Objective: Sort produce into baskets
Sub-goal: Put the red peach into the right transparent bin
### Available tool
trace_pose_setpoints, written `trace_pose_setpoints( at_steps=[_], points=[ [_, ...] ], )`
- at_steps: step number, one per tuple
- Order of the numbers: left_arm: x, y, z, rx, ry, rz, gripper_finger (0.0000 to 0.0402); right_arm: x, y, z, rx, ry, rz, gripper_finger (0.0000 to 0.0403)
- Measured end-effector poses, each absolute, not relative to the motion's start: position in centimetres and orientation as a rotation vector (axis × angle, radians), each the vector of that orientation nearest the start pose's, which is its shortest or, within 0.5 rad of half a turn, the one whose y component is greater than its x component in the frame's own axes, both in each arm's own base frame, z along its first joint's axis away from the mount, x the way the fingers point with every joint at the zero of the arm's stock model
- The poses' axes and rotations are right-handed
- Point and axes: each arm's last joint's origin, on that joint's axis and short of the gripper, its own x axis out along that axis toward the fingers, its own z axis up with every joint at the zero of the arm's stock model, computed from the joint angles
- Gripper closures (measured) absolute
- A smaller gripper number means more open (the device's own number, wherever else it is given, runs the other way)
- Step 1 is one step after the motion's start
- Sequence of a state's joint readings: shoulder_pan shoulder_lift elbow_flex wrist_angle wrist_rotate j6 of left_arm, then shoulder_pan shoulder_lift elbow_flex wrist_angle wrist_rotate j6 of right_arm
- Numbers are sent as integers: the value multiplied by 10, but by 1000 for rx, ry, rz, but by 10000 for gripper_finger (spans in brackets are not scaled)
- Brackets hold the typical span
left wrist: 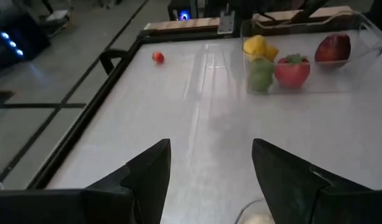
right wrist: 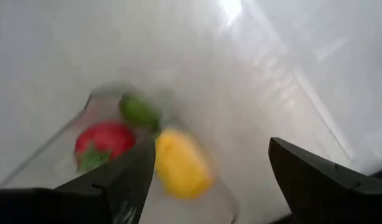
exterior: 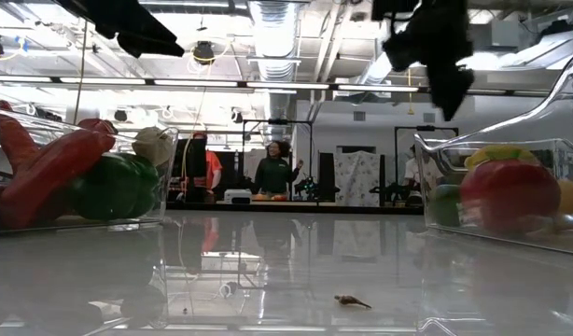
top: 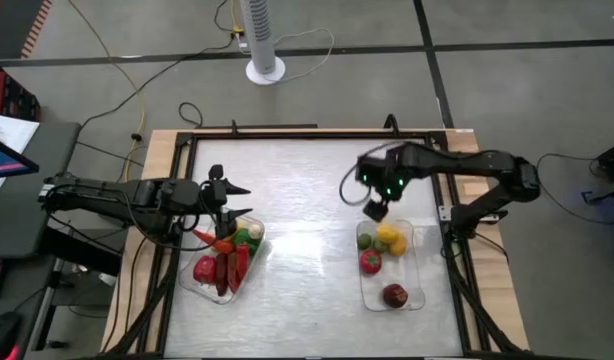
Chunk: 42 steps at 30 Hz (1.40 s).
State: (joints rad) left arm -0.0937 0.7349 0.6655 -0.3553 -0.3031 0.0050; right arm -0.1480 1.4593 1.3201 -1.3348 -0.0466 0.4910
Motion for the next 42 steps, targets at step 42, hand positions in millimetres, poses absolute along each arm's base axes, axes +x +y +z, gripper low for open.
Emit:
trace_pose_setpoints(
  at_steps=[42],
  points=[
    [128,-6,235,39,153,112,189,210,-149,200,391,823,-745,65]
  ],
)
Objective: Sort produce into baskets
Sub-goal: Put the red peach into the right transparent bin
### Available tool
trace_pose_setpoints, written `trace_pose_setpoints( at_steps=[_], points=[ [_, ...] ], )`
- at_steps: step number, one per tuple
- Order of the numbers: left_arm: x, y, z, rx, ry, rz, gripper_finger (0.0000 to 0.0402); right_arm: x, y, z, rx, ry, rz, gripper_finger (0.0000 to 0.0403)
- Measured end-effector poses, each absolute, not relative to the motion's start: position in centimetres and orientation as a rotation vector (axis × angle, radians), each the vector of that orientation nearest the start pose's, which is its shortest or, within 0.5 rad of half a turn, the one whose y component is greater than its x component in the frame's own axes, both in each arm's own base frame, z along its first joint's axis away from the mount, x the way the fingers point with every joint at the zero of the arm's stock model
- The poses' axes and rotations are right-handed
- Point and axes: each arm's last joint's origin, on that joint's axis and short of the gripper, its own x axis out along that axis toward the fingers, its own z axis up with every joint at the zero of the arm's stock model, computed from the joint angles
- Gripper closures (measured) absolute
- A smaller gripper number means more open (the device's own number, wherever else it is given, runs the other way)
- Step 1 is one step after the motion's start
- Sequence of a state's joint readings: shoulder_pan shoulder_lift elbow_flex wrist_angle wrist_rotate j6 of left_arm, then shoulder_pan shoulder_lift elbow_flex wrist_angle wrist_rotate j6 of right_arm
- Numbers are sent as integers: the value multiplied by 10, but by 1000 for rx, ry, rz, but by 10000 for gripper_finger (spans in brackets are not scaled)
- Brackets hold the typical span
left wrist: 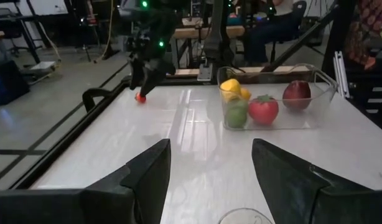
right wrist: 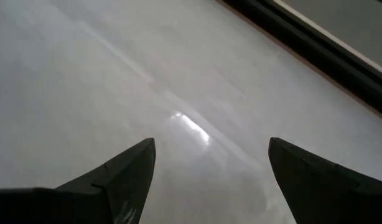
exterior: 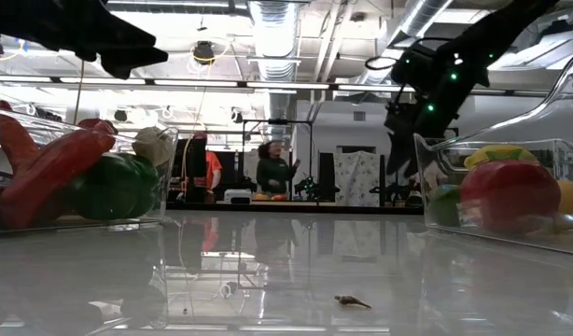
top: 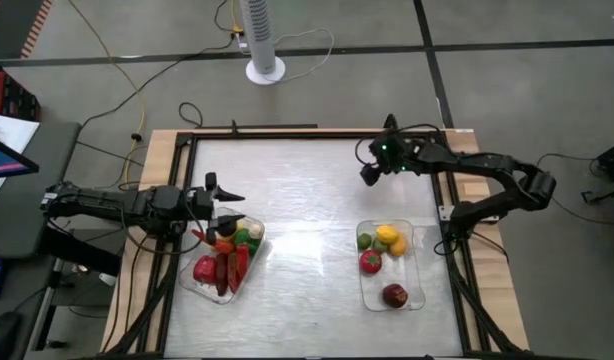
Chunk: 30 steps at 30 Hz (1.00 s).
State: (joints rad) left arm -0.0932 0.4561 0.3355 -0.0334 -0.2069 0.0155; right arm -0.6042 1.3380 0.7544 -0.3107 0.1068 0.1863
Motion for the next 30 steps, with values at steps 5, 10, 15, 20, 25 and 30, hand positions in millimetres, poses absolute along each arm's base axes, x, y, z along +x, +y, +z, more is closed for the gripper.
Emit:
trace_pose_setpoints(
  at_steps=[5,10,15,20,25,30],
  points=[
    [128,-6,235,39,154,123,189,202,-145,189,386,822,-804,65],
    [129,-6,235,31,151,123,189,195,-139,184,388,766,-810,65],
    [128,-6,235,31,153,123,189,186,-134,181,391,692,-821,65],
    [128,-6,235,38,156,123,189,182,-132,181,379,675,-890,65],
    [128,-5,235,40,155,143,189,187,-127,179,328,649,-932,65],
    [128,-5,236,28,146,146,189,187,-126,172,371,674,-984,65]
  ],
)
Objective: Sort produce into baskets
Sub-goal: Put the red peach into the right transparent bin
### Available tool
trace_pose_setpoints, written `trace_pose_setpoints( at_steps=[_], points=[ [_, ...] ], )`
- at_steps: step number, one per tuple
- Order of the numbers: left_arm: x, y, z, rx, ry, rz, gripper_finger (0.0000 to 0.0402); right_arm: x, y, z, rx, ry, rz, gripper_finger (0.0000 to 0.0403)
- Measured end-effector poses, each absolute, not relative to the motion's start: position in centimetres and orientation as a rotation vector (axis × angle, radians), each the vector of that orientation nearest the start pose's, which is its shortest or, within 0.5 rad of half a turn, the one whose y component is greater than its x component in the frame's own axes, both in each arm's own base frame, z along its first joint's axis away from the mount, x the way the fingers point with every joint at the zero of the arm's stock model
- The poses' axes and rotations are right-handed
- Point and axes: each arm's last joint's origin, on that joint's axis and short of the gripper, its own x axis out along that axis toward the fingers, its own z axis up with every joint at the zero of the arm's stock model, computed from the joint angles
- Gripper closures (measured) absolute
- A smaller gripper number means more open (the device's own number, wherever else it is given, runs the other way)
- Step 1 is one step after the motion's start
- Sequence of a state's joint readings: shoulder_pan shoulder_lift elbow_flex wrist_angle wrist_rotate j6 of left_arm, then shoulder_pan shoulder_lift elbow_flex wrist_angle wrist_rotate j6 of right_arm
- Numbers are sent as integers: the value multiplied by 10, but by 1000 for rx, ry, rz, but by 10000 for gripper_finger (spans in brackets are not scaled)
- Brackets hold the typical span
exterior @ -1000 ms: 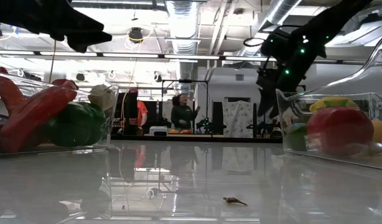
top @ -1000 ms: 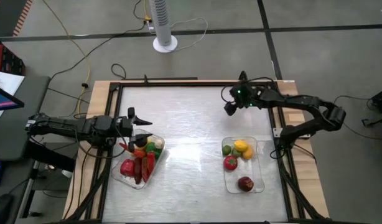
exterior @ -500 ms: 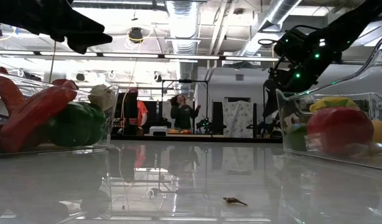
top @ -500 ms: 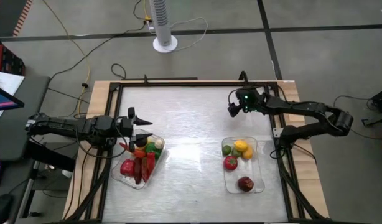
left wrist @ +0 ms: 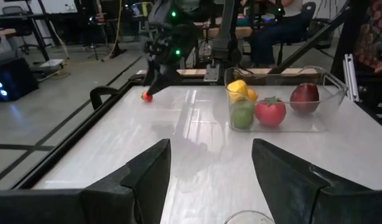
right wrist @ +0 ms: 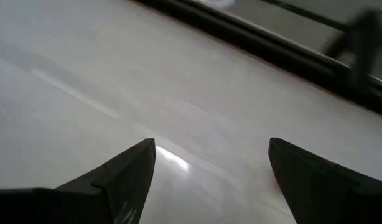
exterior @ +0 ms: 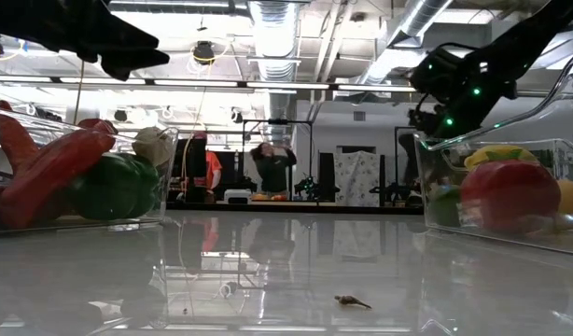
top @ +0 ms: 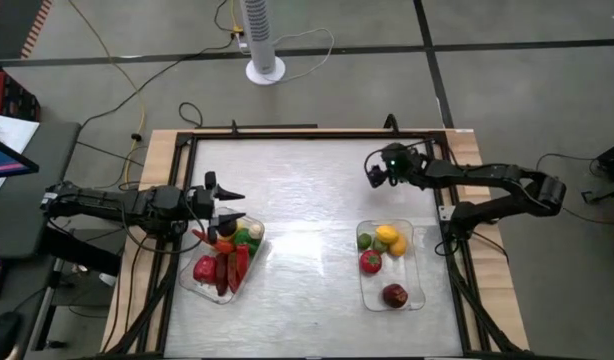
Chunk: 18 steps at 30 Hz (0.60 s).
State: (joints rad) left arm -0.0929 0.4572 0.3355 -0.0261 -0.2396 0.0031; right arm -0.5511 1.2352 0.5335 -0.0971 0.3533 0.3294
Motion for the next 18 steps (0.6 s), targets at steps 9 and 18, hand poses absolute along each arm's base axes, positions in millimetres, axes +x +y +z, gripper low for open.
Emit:
trace_pose_setpoints(
  at_steps=[9,18],
  points=[
    [128,-5,235,23,157,142,189,179,-127,169,308,748,-1097,65],
    [128,-6,233,18,176,130,189,158,-130,149,333,608,-1135,65]
  ],
)
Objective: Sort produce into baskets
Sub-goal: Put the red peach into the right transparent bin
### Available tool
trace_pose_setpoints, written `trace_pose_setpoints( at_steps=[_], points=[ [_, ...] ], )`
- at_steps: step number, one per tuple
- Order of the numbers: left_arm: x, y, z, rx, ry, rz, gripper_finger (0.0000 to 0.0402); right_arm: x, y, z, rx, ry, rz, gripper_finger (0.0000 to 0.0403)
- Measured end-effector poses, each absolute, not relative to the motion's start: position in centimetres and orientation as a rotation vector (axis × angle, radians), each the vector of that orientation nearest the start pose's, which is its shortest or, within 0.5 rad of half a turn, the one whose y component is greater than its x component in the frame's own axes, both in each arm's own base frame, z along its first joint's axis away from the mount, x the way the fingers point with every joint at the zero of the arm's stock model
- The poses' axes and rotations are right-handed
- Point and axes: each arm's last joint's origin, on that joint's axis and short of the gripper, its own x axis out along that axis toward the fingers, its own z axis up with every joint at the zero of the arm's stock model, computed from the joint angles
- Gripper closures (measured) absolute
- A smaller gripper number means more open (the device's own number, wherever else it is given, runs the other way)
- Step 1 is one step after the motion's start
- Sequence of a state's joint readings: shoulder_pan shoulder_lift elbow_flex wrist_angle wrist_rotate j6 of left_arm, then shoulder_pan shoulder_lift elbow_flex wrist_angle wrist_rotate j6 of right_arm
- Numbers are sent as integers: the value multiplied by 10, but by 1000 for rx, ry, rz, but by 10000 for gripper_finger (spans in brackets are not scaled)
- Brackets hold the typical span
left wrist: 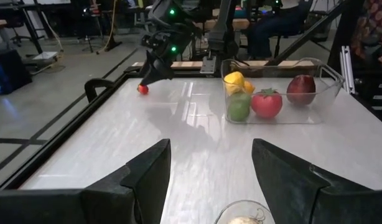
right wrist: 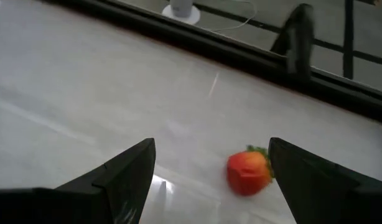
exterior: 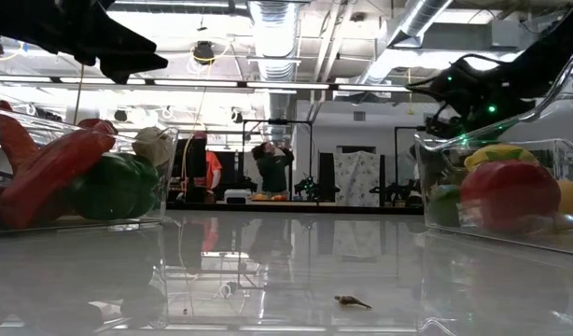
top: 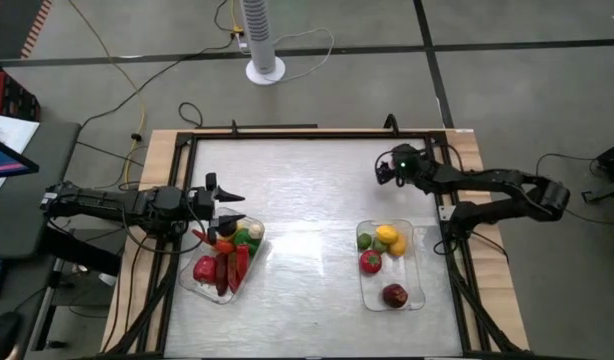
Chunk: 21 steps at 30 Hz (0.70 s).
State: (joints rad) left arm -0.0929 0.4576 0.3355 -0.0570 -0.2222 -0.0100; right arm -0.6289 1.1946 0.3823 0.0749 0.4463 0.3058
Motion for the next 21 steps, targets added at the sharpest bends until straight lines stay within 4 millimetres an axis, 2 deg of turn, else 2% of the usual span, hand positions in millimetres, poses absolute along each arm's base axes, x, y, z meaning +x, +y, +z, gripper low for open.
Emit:
trace_pose_setpoints(
  at_steps=[11,16,21],
  points=[
    [128,-5,233,30,174,140,189,145,-143,147,427,519,-1235,65],
    [128,-5,233,33,174,149,189,139,-143,139,468,570,-1279,65],
    [128,-5,233,33,173,149,189,142,-145,132,481,599,-1256,66]
  ],
)
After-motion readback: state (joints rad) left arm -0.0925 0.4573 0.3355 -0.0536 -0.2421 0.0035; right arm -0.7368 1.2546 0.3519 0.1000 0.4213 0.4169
